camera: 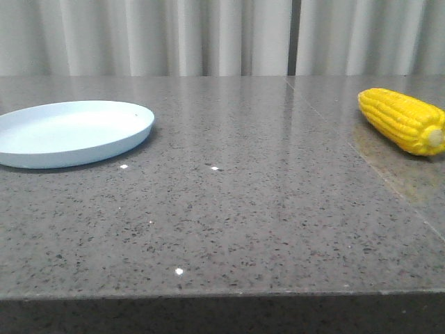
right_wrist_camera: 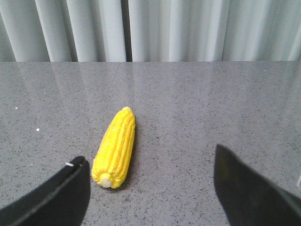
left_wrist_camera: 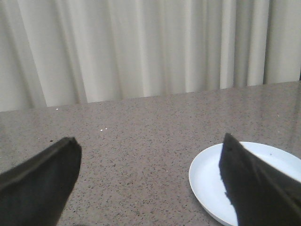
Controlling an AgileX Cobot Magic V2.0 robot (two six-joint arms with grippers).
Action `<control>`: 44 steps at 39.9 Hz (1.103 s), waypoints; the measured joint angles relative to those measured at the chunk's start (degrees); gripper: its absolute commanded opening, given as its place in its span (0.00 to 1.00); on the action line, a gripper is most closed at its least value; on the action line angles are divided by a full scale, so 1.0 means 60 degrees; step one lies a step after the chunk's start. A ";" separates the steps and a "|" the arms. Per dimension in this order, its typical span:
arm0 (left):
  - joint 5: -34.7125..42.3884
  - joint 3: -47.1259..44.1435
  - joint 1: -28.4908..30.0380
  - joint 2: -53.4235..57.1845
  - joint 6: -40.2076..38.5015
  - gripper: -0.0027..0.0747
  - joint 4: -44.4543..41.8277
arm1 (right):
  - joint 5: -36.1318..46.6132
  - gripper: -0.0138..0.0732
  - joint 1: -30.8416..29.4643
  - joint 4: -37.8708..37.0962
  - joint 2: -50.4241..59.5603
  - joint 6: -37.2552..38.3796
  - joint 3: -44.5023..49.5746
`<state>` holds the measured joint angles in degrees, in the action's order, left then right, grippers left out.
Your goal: Place corn on plate with both arms
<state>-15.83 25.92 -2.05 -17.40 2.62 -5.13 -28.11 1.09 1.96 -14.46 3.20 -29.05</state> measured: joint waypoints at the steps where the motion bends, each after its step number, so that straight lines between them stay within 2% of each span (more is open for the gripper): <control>1: 0.0000 0.0000 0.0000 0.0000 0.0000 0.86 0.0000 | 0.0000 0.85 0.0000 0.0000 0.0000 0.0000 0.0000; 9: 0.0147 0.0048 0.0000 -0.0409 0.0000 0.86 0.0070 | 0.0000 0.85 0.0000 0.0000 0.0000 0.0000 0.0000; 17: -0.0315 0.0859 0.0000 -0.2638 0.0000 0.86 0.0855 | -0.0006 0.85 0.0000 0.0000 0.0000 0.0000 -0.0022; 21: -0.0940 0.1589 -0.0074 -0.3978 0.0000 0.86 0.0907 | -0.0006 0.85 0.0000 0.0000 0.0000 0.0000 -0.0022; 33: -0.2941 0.4267 -0.1200 -0.8229 0.0084 0.86 0.0939 | -0.0006 0.85 0.0000 0.0000 0.0000 0.0000 -0.0022; 39: -0.4083 0.5607 -0.1267 -1.0282 0.0084 0.86 0.0939 | -0.0006 0.85 0.0000 0.0000 0.0000 0.0000 -0.0022; 44: -0.4490 0.6302 -0.1267 -1.1553 0.0084 0.86 0.0939 | -0.0006 0.85 0.0000 0.0000 0.0000 0.0000 -0.0022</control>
<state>-42.77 63.73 -9.65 -86.72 3.13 0.51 -28.15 1.09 1.96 -14.46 3.20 -29.19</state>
